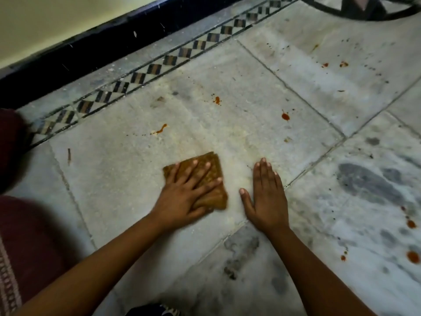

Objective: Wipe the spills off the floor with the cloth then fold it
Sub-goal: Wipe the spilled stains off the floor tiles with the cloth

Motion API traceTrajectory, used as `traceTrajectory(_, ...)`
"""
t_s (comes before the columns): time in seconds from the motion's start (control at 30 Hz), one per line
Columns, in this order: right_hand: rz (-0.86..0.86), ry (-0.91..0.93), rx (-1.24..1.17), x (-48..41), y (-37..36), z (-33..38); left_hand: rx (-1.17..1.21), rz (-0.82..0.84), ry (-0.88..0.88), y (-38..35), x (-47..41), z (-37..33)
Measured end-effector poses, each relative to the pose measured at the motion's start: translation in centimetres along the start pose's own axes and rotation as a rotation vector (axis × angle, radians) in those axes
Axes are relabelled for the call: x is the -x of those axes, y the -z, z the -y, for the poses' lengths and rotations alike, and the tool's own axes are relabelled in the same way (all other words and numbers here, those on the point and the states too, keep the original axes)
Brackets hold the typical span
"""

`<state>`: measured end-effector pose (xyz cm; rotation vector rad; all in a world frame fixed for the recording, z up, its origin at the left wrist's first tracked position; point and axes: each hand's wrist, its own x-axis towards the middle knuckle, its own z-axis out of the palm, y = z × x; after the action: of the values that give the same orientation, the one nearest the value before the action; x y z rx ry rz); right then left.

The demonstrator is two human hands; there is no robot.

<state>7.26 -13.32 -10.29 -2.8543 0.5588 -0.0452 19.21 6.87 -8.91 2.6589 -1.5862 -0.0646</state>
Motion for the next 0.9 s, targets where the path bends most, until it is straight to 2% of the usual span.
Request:
traceTrajectory(0.03,-0.001,-0.001,0.000,0.0,-0.1,0.0,0.013,0.003,-0.013,0.0,1.5,1.0)
traceTrajectory(0.1,-0.002,-0.005,0.002,-0.1,-0.2,0.1,0.032,0.007,0.078,0.5,2.0,3.0)
traceTrajectory(0.2,0.022,-0.001,0.002,-0.1,0.0,0.2,0.073,0.056,0.300,1.4,-2.5,3.6)
traceTrajectory(0.23,0.026,-0.009,0.002,-0.2,0.0,0.1,0.077,0.090,0.325,1.6,-4.2,3.1)
traceTrajectory(0.33,0.036,-0.013,-0.007,-0.2,0.2,0.3,0.071,0.115,0.248,1.7,-5.0,1.3)
traceTrajectory(0.4,0.028,-0.029,-0.027,-0.2,0.3,0.3,0.037,0.081,0.111,1.0,-1.8,0.6)
traceTrajectory(0.47,0.029,-0.041,-0.047,-0.4,0.5,0.4,0.019,0.043,0.067,0.3,2.4,1.1)
traceTrajectory(0.53,0.017,-0.024,-0.060,-0.9,0.5,1.0,0.053,0.024,0.195,0.2,5.2,3.1)
traceTrajectory(0.6,0.014,0.009,-0.065,-1.9,0.1,2.3,0.103,0.034,0.431,0.7,6.2,5.7)
traceTrajectory(0.67,0.006,0.037,-0.069,-3.0,-0.5,4.0,0.136,0.046,0.637,1.3,4.8,8.2)
traceTrajectory(0.73,0.003,0.060,-0.064,-4.0,-1.0,5.6,0.174,0.069,0.750,1.8,1.9,9.6)
traceTrajectory(0.8,-0.001,0.049,-0.054,-5.1,-1.5,6.9,0.174,0.101,0.744,2.0,-0.6,9.3)
traceTrajectory(0.9,-0.031,-0.042,-0.048,-6.5,-1.7,7.6,0.112,0.092,0.507,1.3,0.1,7.6)
